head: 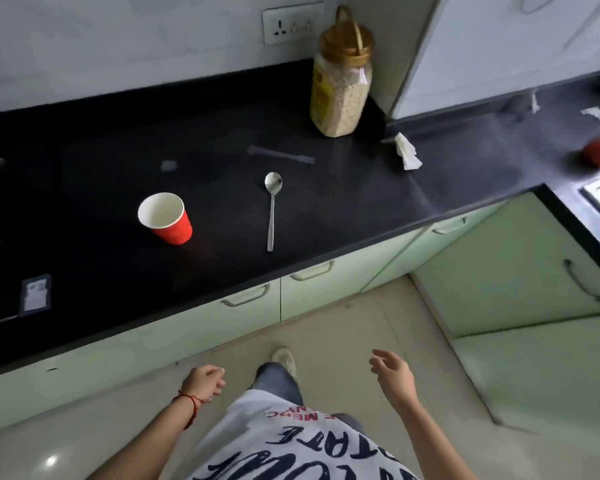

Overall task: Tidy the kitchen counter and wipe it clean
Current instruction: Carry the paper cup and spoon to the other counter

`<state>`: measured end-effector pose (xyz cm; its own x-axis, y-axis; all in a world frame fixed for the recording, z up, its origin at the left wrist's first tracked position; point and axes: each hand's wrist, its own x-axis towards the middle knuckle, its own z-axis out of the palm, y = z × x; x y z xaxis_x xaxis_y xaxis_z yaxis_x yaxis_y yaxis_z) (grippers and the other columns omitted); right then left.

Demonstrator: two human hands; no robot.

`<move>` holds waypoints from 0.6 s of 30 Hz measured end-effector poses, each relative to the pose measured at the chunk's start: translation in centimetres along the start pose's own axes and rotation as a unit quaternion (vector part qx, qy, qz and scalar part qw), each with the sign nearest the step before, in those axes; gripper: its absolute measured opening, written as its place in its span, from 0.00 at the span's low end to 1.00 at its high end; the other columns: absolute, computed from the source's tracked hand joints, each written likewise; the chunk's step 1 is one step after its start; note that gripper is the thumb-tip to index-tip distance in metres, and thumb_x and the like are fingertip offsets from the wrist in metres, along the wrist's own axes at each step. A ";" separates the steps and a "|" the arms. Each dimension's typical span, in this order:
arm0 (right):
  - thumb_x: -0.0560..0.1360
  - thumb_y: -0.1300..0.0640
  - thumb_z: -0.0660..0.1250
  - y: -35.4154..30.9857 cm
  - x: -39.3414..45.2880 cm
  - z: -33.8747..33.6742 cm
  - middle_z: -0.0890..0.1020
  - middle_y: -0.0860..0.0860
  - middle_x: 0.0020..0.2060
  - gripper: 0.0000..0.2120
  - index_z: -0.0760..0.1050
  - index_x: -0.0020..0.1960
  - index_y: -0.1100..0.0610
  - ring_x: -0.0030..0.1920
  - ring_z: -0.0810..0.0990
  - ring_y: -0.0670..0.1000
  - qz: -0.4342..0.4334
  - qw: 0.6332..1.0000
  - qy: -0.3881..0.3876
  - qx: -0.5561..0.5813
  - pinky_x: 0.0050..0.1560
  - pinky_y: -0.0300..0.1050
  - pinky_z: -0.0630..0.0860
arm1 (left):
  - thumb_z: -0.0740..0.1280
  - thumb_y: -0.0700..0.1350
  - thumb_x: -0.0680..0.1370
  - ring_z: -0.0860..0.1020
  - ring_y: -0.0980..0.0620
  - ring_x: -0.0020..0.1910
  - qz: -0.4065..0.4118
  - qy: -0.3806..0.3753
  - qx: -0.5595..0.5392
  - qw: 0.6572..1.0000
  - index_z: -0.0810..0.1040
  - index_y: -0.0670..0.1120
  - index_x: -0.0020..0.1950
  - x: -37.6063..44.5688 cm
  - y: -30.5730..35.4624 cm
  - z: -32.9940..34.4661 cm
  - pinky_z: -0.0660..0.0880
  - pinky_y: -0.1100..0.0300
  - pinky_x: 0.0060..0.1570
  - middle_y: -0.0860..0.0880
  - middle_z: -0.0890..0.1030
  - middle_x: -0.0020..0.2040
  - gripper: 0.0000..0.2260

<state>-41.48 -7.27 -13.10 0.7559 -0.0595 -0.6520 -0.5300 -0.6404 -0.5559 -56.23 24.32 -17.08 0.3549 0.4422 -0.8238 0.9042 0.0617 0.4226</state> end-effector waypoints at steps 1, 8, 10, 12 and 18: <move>0.74 0.61 0.64 -1.7 0.6 -0.2 0.82 0.55 0.42 0.12 0.78 0.56 0.59 0.49 0.81 0.57 -0.019 1.000 -0.002 -0.003 0.50 0.50 0.75 | 0.61 0.41 0.77 0.74 0.48 0.31 -0.002 0.004 -0.012 1.000 0.75 0.43 0.42 0.3 0.7 -0.1 0.67 0.62 0.31 0.45 0.78 0.34 0.06; 0.76 0.62 0.62 -16.2 1.9 -0.5 0.83 0.51 0.41 0.08 0.78 0.53 0.56 0.37 0.81 0.43 -0.205 0.978 -0.016 0.027 0.47 0.46 0.78 | 0.63 0.43 0.76 0.76 0.47 0.32 -0.026 0.034 -0.083 0.996 0.75 0.44 0.38 0.6 5.0 -0.5 0.67 0.62 0.32 0.46 0.78 0.33 0.07; 0.75 0.62 0.63 -20.3 2.3 0.0 0.83 0.46 0.38 0.09 0.77 0.49 0.51 0.38 0.81 0.40 -0.273 0.961 -0.040 0.013 0.42 0.38 0.77 | 0.65 0.43 0.73 0.74 0.48 0.30 -0.033 0.039 -0.112 0.992 0.74 0.43 0.35 0.3 5.7 -0.6 0.67 0.61 0.32 0.46 0.78 0.31 0.08; 0.75 0.62 0.64 -24.5 2.9 0.8 0.81 0.41 0.38 0.08 0.78 0.50 0.52 0.38 0.79 0.35 -0.328 0.943 -0.062 -0.009 0.38 0.27 0.73 | 0.64 0.41 0.75 0.75 0.48 0.30 -0.038 0.052 -0.136 0.989 0.74 0.43 0.33 0.2 5.9 -0.5 0.68 0.60 0.34 0.47 0.78 0.30 0.10; 0.75 0.61 0.64 -34.8 6.6 4.5 0.83 0.57 0.46 0.08 0.79 0.52 0.60 0.45 0.79 0.54 -0.433 0.891 -0.082 -0.108 0.40 0.31 0.67 | 0.62 0.49 0.65 0.78 0.39 0.44 -0.077 0.100 -0.219 0.967 0.78 0.41 0.38 -1.4 5.8 0.1 0.73 0.50 0.41 0.38 0.80 0.41 0.12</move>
<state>-19.74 18.07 -0.37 0.7691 0.6308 -0.1026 0.3257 -0.5250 -0.7864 -51.47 23.99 -13.45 0.1302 0.5593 -0.8187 0.7392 0.4955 0.4561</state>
